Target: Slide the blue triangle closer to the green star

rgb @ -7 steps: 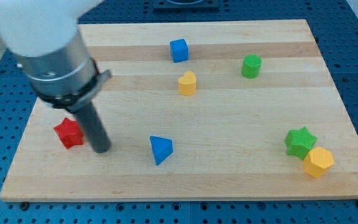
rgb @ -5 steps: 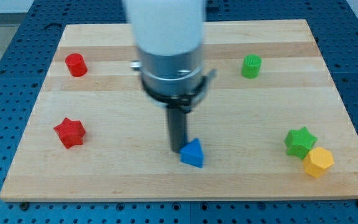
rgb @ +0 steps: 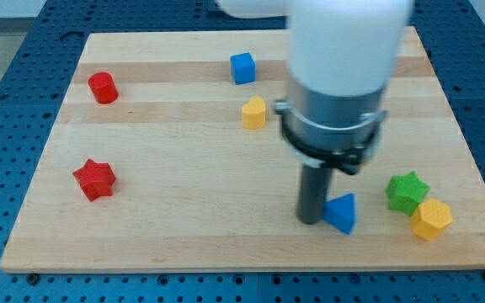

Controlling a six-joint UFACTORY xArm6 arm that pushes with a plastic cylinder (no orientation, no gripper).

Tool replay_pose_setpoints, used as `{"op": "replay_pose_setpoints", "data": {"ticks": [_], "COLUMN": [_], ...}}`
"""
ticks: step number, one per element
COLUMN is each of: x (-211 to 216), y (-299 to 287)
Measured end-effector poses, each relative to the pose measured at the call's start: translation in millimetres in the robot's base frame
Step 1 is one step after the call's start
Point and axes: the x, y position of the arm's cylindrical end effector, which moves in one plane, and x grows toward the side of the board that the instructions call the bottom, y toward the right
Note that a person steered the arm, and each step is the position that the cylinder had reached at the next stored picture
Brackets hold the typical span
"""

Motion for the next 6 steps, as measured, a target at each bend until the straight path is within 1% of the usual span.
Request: {"op": "replay_pose_setpoints", "data": {"ticks": [1,3,5,6], "x": [4.6,13.8,13.8,13.8], "y": [20.4,34.6,36.3,26.9]}}
